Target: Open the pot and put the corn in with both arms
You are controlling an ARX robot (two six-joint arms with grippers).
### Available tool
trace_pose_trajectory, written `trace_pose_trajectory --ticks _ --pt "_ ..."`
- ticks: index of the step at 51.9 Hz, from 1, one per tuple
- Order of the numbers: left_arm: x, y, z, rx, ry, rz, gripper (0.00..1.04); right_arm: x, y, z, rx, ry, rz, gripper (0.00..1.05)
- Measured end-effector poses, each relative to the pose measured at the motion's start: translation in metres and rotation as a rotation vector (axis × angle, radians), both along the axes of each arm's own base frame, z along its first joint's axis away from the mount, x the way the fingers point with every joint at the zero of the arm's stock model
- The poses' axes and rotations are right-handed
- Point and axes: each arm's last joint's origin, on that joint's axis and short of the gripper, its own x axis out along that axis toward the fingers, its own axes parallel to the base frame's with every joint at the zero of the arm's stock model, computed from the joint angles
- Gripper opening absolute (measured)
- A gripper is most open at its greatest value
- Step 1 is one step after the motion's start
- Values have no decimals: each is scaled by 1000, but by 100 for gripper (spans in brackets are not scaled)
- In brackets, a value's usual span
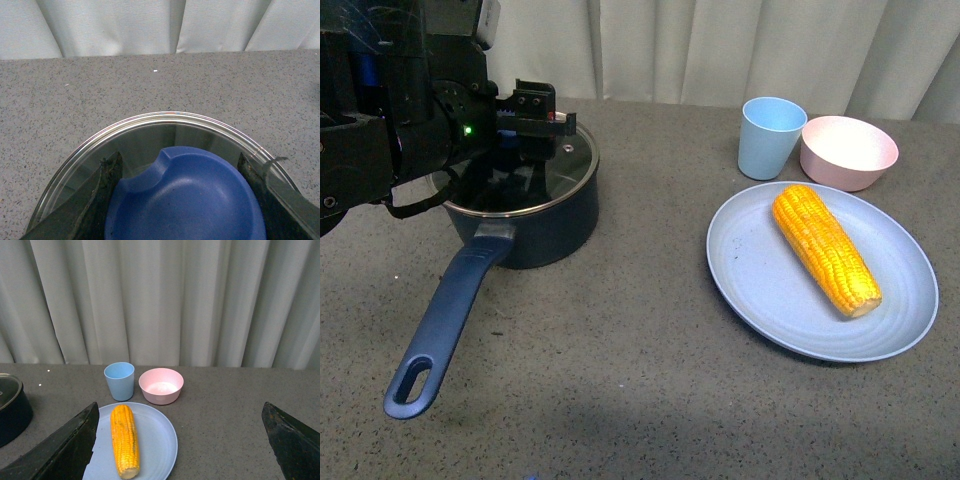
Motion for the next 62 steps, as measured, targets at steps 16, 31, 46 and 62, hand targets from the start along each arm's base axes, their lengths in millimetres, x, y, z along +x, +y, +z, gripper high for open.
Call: trace_pose_trajectory --ticks 16,31,46,62 --pt "1 23 56 -38 -142 51 62 0 0 0 0 0 0 95" --pt "1 107 41 -28 -135 273 62 0 0 0 0 0 0 95" --pt "-10 162 -20 -38 -71 475 62 0 0 0 0 0 0 95" --pt "-6 163 -54 -80 -44 468 62 0 0 0 0 0 0 95"
